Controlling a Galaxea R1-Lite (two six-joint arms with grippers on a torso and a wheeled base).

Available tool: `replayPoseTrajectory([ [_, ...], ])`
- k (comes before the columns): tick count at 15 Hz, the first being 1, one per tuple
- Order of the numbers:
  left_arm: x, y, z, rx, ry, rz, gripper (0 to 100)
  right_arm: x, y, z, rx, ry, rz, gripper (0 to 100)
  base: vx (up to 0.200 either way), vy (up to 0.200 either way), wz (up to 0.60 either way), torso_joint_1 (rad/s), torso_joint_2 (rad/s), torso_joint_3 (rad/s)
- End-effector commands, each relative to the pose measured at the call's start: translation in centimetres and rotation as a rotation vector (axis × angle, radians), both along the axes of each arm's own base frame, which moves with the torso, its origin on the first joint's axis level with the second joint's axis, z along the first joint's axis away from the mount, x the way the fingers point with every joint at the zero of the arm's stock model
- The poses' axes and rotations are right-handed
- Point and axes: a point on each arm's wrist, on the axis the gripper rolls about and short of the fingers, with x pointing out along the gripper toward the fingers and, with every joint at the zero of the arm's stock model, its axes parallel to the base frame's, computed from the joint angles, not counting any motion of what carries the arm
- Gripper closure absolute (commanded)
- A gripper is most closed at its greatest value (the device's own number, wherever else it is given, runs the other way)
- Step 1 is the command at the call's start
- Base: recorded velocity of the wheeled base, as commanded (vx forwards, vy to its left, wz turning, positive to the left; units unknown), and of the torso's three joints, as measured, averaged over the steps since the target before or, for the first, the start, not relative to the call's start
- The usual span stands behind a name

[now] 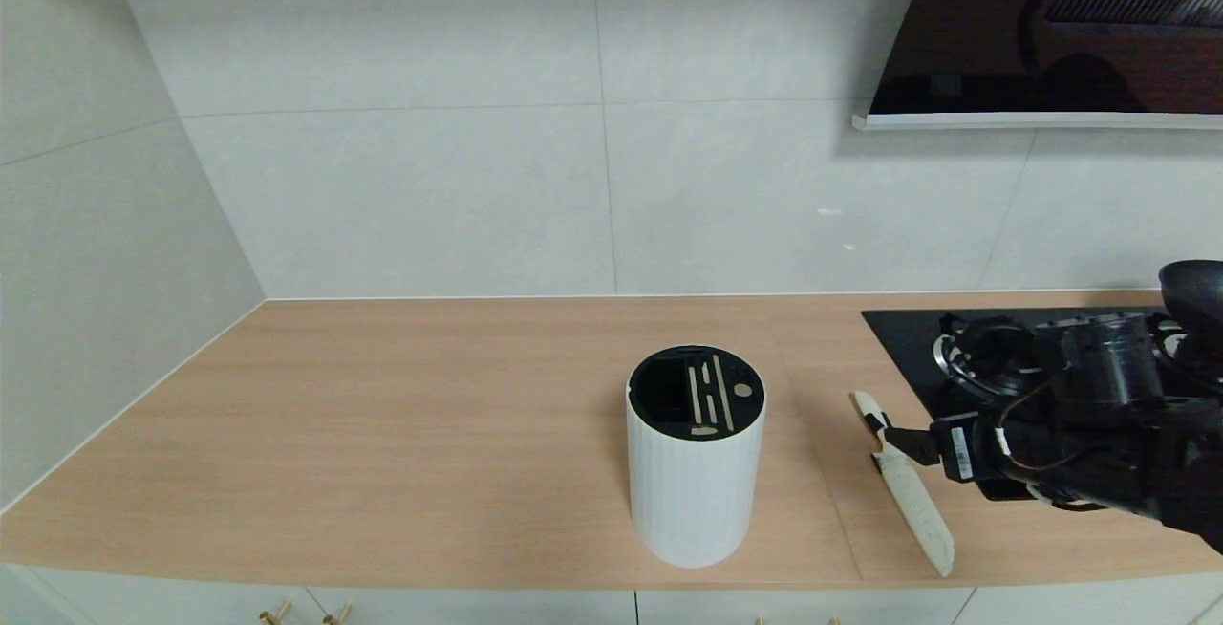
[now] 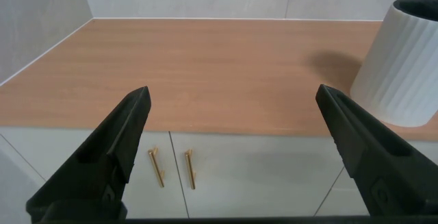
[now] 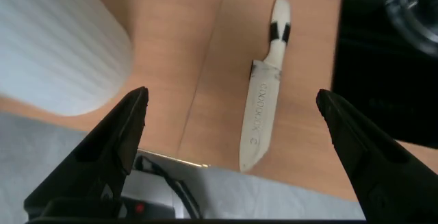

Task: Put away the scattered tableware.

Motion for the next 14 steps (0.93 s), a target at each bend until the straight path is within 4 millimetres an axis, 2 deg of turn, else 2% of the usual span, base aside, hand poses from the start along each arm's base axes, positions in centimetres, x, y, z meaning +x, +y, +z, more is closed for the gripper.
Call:
replayPoseTrajectory([
  [1,0.0,0.0,0.0,0.0,0.001,0.002,0,2.4,0.2,-3.7,-0.042,0.072,-0.048,0,0.0,0.0,0.0,0.0,0.0,0.0],
  [5,0.0,0.0,0.0,0.0,0.001,0.002,0,3.9,0.0,-6.0,-0.044,0.066,-0.071,0,0.0,0.0,0.0,0.0,0.0,0.0],
  [9,0.0,0.0,0.0,0.0,0.0,0.002,0,5.4,-0.2,-9.2,-0.051,0.139,-0.097,0,0.0,0.0,0.0,0.0,0.0,0.0],
  [14,0.0,0.0,0.0,0.0,0.0,0.002,0,6.5,-0.3,-11.9,-0.065,0.16,-0.144,0,0.0,0.0,0.0,0.0,0.0,0.0],
])
